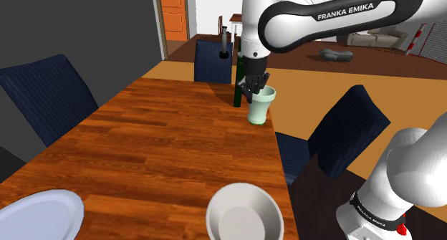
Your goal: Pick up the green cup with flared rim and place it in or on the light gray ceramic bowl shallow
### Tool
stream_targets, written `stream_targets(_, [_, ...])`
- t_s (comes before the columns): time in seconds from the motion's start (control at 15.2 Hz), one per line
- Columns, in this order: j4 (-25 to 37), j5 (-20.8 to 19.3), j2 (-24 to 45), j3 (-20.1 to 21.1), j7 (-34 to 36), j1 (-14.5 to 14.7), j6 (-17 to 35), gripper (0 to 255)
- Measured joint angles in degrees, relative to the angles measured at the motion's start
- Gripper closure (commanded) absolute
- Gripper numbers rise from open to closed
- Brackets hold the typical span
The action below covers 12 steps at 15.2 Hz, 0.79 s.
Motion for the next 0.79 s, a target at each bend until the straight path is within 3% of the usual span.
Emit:
stream_targets(0.26, [-0.3, 0.9, -1.7, 1.5, 2.1, 1.1, -1.7, 255])
stream_targets(0.79, [0.9, 4.1, -4.1, 8.6, 12.3, 5.7, -6.1, 255])
